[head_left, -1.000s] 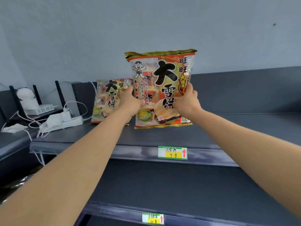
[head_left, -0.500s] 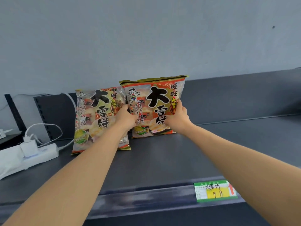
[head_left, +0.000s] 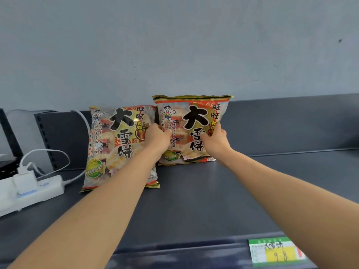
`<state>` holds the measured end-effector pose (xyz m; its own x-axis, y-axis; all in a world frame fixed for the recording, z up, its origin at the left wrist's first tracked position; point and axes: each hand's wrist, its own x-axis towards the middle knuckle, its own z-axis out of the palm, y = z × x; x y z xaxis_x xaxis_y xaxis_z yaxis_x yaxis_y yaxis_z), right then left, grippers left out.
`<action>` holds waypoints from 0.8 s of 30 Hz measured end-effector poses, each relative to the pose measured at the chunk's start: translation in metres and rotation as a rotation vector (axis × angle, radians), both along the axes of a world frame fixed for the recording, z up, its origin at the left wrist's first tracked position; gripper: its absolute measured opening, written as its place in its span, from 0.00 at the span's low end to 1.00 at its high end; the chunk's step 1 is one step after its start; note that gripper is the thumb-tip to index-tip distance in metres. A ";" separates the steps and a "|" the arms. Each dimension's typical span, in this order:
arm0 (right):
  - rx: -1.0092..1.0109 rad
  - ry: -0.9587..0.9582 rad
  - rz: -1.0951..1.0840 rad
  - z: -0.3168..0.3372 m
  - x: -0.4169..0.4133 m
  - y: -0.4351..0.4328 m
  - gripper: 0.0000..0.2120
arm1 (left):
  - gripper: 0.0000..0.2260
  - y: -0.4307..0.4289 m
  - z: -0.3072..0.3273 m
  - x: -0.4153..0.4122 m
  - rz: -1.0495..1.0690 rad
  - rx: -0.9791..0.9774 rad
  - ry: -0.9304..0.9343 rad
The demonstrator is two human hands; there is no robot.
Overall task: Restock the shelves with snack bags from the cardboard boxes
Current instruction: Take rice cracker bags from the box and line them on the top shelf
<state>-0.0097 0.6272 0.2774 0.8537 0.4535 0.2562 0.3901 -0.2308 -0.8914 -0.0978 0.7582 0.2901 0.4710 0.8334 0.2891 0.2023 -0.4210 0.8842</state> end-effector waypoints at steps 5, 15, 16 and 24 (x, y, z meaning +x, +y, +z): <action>-0.143 -0.130 -0.094 0.009 -0.001 0.002 0.27 | 0.13 -0.003 0.009 0.004 0.057 0.011 -0.048; -0.278 -0.202 -0.043 0.003 0.001 0.003 0.31 | 0.17 -0.018 0.009 -0.001 0.167 0.150 0.056; -0.290 -0.213 -0.051 0.001 0.002 0.002 0.31 | 0.14 -0.018 0.007 -0.001 0.164 0.192 0.074; -0.406 -0.412 -0.108 -0.003 0.001 -0.011 0.21 | 0.11 -0.014 -0.002 -0.005 0.007 0.423 0.289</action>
